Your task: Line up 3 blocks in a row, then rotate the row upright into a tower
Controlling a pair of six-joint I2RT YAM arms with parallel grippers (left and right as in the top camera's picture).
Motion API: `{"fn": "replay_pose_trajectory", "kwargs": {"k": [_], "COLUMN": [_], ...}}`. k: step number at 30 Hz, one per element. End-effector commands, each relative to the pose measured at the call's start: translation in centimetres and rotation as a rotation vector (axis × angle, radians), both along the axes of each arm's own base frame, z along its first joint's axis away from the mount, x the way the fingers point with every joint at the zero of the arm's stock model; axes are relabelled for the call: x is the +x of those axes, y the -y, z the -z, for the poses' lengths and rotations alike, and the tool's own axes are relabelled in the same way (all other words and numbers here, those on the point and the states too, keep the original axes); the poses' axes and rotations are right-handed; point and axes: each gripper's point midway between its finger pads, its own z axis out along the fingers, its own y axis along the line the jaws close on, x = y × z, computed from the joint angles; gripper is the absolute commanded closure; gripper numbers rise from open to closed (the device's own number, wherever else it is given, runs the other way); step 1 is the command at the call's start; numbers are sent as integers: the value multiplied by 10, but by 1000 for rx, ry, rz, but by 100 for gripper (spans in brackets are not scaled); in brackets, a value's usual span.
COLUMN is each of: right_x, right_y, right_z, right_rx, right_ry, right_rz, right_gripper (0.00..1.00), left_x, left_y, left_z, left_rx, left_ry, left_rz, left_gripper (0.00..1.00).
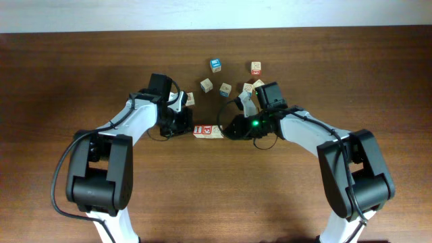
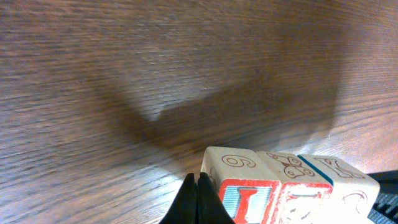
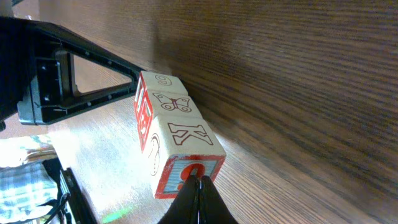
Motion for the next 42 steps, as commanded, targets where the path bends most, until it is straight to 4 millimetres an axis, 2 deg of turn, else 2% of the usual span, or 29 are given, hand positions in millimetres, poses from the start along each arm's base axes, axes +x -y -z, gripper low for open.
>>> {"fn": "replay_pose_trajectory", "kwargs": {"k": [1,7,13,18,23,26,29,31,33,37,42], "right_x": [-4,-3,-5,-5,4,12,17,17,17,17,17], "right_y": [-36,-50,-58,-57,-49,-45,-36,-34,-34,-34,-35], "right_z": [-30,-39,-40,-39,-32,-36,-35,-35,-42,-69,-71], "right_rx": [58,58,36,30,-27,-31,-39,-40,-35,-7,-2], "right_ry": [57,80,84,85,100,104,94,90,102,154,157], "right_rz": [-76,-91,-89,-85,-36,-14,10,13,13,14,12], "right_gripper": [96,96,96,96,96,96,96,96,96,95,92], "left_x": [-14,-14,-14,-14,-14,-14,-12,-8,-3,3,9], "left_y": [27,27,27,27,26,26,22,13,4,1,-7], "left_z": [-5,-5,-5,-5,-4,-4,-2,3,7,3,1], "left_rx": [-120,-120,-120,-119,-115,-113,-91,-26,36,58,113], "left_ry": [-45,-45,-45,-47,-46,-45,-40,-21,-5,12,22], "left_rz": [47,47,47,47,46,46,40,25,11,6,-7], "left_gripper": [100,100,100,100,100,100,100,100,100,100,100]}}
